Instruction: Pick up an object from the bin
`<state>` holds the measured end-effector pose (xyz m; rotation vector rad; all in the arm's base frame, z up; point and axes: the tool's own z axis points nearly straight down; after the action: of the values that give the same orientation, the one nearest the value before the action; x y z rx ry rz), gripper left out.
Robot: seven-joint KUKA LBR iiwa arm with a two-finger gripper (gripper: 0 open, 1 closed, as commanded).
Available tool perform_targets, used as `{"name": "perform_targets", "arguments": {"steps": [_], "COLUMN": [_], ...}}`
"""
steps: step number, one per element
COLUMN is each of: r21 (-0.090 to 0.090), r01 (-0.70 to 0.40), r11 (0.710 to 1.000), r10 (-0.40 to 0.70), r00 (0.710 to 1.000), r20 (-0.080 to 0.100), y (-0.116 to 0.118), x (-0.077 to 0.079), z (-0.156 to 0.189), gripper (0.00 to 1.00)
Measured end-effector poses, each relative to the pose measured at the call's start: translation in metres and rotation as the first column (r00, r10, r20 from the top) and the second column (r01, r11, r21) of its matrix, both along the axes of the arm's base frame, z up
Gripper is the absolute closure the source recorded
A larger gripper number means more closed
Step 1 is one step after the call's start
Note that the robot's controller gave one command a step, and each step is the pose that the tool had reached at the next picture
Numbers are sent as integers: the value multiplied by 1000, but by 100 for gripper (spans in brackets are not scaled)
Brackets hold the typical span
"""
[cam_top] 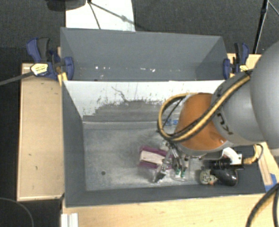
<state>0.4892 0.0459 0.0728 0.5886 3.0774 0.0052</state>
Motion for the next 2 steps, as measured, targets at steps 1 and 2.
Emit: {"name": "perform_targets", "arguments": {"steps": [1, 2], "r21": [-1, -2], "r01": [-3, -1], "r11": [1000, 1000], "r10": [3, 1], "r00": [1000, 1000], "r20": [-3, 8], "y": [0, -1], "x": [1, 4], "z": [2, 3], "gripper": [0, 100]}}
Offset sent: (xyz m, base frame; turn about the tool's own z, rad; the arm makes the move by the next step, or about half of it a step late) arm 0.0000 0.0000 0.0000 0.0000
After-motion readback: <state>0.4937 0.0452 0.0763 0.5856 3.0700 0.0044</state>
